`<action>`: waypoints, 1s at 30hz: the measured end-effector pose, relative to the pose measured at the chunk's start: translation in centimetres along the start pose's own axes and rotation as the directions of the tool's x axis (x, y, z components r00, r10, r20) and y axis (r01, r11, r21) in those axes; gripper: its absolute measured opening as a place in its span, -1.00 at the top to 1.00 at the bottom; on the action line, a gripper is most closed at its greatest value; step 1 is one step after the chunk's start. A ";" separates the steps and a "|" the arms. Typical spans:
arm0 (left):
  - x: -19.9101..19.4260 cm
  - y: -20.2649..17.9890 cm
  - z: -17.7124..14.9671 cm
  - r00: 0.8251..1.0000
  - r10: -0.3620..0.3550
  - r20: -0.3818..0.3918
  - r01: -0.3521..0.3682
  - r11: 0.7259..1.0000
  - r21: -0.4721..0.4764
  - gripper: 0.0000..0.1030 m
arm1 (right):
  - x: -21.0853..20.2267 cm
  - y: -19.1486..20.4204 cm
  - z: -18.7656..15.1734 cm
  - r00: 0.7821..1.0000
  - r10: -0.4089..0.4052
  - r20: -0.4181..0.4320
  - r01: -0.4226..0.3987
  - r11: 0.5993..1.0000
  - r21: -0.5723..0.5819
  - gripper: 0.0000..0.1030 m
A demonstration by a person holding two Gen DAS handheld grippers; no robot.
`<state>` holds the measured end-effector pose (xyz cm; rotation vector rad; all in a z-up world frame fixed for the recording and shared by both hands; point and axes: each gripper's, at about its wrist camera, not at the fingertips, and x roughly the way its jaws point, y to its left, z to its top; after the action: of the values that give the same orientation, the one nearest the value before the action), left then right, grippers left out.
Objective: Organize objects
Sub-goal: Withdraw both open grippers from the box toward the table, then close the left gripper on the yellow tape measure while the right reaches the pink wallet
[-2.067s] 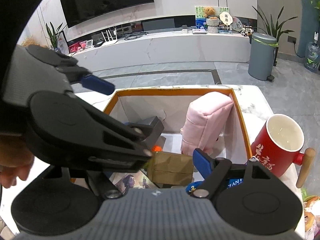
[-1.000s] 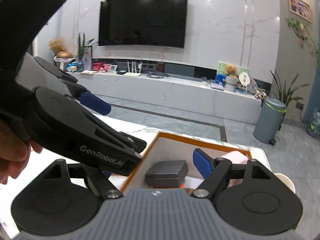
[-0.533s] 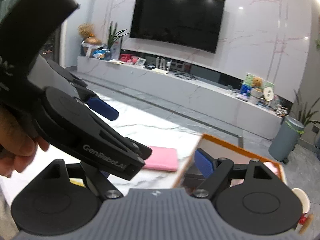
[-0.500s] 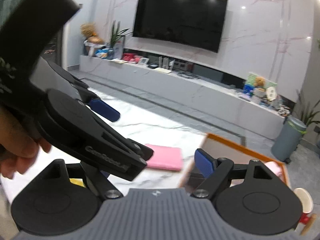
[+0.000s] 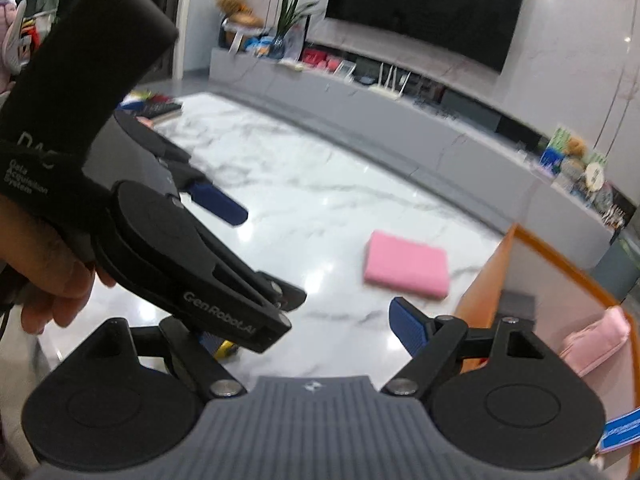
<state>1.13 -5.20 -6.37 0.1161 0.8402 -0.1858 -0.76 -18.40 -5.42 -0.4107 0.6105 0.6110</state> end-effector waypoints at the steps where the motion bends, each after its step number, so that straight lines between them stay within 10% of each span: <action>1: 0.3 0.4 -0.4 1.000 0.001 -0.013 -0.001 1.000 -0.015 -0.90 | 0.3 0.4 -0.1 1.000 0.003 -0.016 -0.003 1.000 0.003 -0.62; 15: 2.5 2.6 -4.4 0.987 -0.122 -0.105 0.117 0.992 -0.050 -0.89 | -2.5 0.3 -2.1 0.991 -0.041 -0.127 0.069 0.971 0.230 -0.62; 30: 3.0 6.0 -3.9 0.984 -0.114 -0.137 0.125 0.989 0.076 -0.27 | 1.9 2.1 2.7 0.988 -0.109 -0.107 0.138 0.939 0.316 -0.63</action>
<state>1.49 1.01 -11.03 0.1584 0.9732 -0.3296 0.27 -14.68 -5.03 -0.1658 0.7499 0.3644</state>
